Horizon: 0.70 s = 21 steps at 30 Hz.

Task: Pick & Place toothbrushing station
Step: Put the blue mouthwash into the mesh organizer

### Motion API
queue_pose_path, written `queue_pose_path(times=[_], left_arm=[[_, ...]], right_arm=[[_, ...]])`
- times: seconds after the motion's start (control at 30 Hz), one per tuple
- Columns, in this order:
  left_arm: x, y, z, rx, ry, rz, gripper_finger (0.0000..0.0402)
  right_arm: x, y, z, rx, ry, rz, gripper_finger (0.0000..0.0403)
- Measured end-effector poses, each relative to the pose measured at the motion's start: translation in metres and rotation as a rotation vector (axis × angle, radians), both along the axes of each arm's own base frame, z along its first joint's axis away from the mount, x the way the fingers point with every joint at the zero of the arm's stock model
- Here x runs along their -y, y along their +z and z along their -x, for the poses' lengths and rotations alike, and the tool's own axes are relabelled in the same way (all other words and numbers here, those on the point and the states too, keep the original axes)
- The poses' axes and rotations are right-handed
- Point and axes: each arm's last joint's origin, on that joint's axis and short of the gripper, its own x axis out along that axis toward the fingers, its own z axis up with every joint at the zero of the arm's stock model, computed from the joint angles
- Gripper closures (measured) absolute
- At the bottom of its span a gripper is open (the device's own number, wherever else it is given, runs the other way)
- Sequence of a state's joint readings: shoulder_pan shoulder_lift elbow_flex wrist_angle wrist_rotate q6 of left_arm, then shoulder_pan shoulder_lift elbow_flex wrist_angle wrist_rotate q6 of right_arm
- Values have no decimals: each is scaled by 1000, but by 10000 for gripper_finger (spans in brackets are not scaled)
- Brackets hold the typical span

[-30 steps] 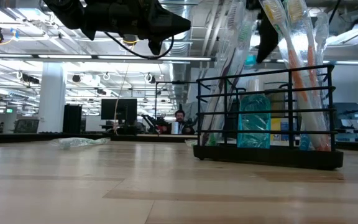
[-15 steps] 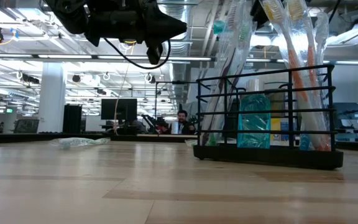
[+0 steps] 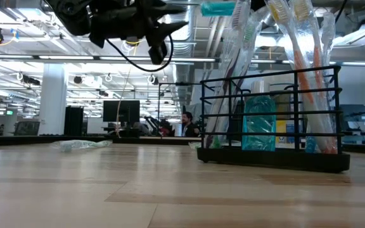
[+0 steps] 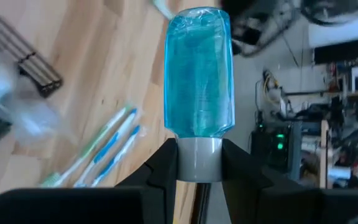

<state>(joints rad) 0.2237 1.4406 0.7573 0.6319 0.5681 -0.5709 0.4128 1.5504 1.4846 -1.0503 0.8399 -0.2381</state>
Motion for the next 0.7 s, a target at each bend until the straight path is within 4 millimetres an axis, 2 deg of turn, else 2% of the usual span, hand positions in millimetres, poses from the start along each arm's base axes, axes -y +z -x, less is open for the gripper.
queue_pose_path(times=[0.23,0.53,0.7], left_arm=[[1,3,0,13,-40,48,268],[6,5,0,20,-56,26,252],[9,2,0,-5,-70,31,251]], right_arm=[[-12,-13,-23,-129,7,50,318],[-25,3,-49,-190,12,10,318],[-23,13,-49,-189,36,3,318]])
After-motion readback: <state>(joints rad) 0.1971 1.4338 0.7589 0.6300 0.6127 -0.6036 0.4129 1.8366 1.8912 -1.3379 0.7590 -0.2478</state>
